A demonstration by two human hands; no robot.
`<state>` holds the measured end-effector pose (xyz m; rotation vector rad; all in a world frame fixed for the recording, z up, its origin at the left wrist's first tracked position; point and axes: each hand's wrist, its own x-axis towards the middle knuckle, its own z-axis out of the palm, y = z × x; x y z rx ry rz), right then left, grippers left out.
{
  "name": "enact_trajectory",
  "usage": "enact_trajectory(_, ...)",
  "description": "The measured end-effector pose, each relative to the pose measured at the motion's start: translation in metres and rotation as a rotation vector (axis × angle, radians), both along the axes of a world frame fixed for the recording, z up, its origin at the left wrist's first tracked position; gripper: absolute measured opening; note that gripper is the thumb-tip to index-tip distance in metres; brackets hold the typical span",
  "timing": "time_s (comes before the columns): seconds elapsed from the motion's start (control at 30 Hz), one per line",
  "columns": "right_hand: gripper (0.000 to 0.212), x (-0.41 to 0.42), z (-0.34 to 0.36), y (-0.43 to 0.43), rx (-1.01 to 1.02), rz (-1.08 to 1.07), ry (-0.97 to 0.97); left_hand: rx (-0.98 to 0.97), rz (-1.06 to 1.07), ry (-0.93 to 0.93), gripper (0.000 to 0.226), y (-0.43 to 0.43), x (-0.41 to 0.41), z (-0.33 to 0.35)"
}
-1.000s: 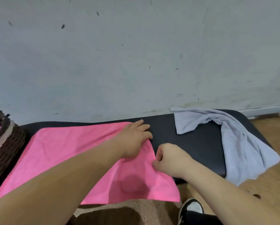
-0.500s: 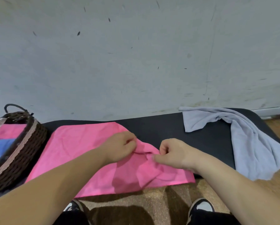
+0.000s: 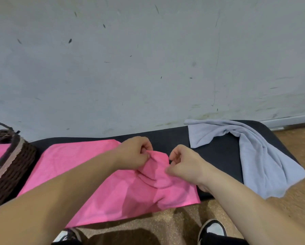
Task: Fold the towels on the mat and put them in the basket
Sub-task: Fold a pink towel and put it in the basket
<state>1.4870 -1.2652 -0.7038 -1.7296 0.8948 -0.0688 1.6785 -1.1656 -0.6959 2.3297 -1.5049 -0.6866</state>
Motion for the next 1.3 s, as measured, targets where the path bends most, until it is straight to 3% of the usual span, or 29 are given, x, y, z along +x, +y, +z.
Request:
enact_trajectory(0.13, 0.026, -0.006, -0.003, -0.018, 0.026, -0.101, 0.032, -0.102, 0.019, 0.011, 0.012, -0.032, 0.011, 0.017)
enact_trajectory(0.27, 0.028, -0.014, -0.008, -0.038, 0.036, -0.259, -0.041, -0.316, 0.032, 0.054, 0.031, -0.068, 0.007, 0.008)
enact_trajectory(0.37, 0.031, -0.023, -0.014, -0.048, 0.009, -0.309, -0.052, -0.432, -0.004, -0.08, 0.032, -0.083, -0.001, -0.008)
enact_trajectory(0.53, 0.024, -0.033, -0.027, -0.056, -0.037, -0.229, 0.113, -0.119, -0.075, -0.256, 0.035, -0.073, -0.014, -0.042)
enact_trajectory(0.67, 0.023, -0.031, -0.024, -0.052, -0.033, -0.122, 0.171, 0.179, -0.162, -0.327, 0.068, -0.063, -0.029, -0.063)
enact_trajectory(0.77, 0.022, -0.031, -0.021, -0.045, -0.055, 0.008, 0.278, 0.145, -0.15, -0.318, 0.073, -0.063, -0.029, -0.064)
enact_trajectory(0.87, 0.024, -0.032, -0.018, -0.049, -0.078, -0.032, 0.27, 0.029, -0.127, -0.346, 0.071, -0.074, -0.026, -0.061)
enact_trajectory(1.03, 0.026, -0.039, -0.023, -0.059, -0.048, -0.136, 0.19, -0.011, -0.148, -0.328, 0.049, -0.096, -0.034, -0.065)
enact_trajectory(1.13, 0.033, -0.04, -0.031, -0.062, -0.056, -0.174, 0.171, -0.092, -0.052, -0.323, 0.037, -0.118, -0.03, -0.059)
enact_trajectory(1.3, 0.028, -0.037, -0.031, -0.064, -0.066, -0.165, 0.175, -0.004, -0.131, -0.268, 0.039, -0.146, -0.028, -0.046)
